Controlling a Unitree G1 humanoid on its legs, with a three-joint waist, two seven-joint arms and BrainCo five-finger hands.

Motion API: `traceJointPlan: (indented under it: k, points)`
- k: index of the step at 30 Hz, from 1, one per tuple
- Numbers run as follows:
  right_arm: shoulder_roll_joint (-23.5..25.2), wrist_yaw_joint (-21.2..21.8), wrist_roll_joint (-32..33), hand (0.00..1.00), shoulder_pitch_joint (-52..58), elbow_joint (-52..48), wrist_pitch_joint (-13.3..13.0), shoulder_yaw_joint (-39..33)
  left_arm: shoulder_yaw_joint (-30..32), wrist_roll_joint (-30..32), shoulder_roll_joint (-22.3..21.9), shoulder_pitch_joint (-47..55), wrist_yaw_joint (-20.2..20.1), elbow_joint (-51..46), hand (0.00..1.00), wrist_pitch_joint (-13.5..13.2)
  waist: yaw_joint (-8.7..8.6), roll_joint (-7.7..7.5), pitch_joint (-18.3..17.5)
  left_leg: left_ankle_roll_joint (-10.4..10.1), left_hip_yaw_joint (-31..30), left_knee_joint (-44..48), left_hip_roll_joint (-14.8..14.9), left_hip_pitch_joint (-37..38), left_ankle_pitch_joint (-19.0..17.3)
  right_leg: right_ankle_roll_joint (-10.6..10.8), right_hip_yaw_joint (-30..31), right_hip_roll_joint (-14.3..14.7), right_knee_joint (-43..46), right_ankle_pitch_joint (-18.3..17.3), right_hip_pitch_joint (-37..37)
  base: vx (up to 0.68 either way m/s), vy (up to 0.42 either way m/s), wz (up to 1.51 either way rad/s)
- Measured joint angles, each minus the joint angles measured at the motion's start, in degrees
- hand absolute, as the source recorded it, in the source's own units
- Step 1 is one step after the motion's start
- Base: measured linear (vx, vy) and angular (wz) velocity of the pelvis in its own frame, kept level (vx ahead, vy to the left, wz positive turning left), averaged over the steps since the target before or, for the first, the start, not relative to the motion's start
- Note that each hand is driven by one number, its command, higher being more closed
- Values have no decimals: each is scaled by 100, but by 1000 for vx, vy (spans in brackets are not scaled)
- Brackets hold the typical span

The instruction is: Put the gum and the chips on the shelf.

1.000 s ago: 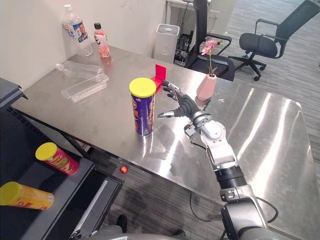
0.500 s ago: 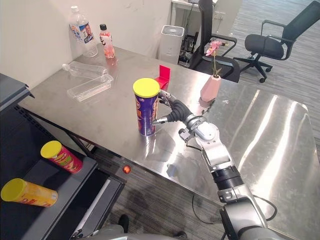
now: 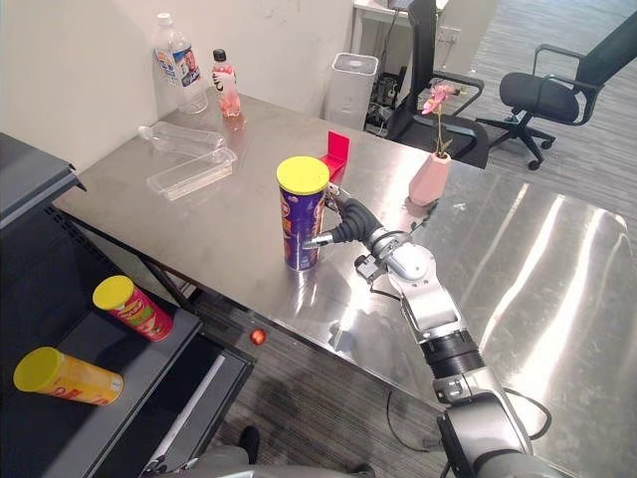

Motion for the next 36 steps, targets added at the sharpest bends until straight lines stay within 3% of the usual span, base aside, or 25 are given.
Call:
traceJointPlan:
  k: [19,20,28,36]
  points:
    - [93,-335,7,0,-113,520,116,-13,-91,6,9,3,0,-18,0,-3,7,10,-5,54,-48,-2,-79,-76,84,0,-29,-81,111,-1,-99,-2,1,1]
    - [159,-336,7,100,-113,557,118,-31,-96,7,10,3,0,-22,0,-3,6,10,-5,49,-49,-2,-79,-73,91,0,-30,-80,112,-1,-99,0,0,0]
    - [501,-474,5,100,-97,772,84,-74,-107,9,10,4,5,-37,0,-4,5,63,28,48,-51,-39,-81,-85,108,1,-29,-82,121,-1,-99,-19,1,0]
    - [545,-575,1,100,-98,863,-58,-73,-249,44,40,2,16,-75,0,-15,6,73,35,49,-56,-42,-110,-90,109,2,-39,-107,120,-2,-102,0,0,0]
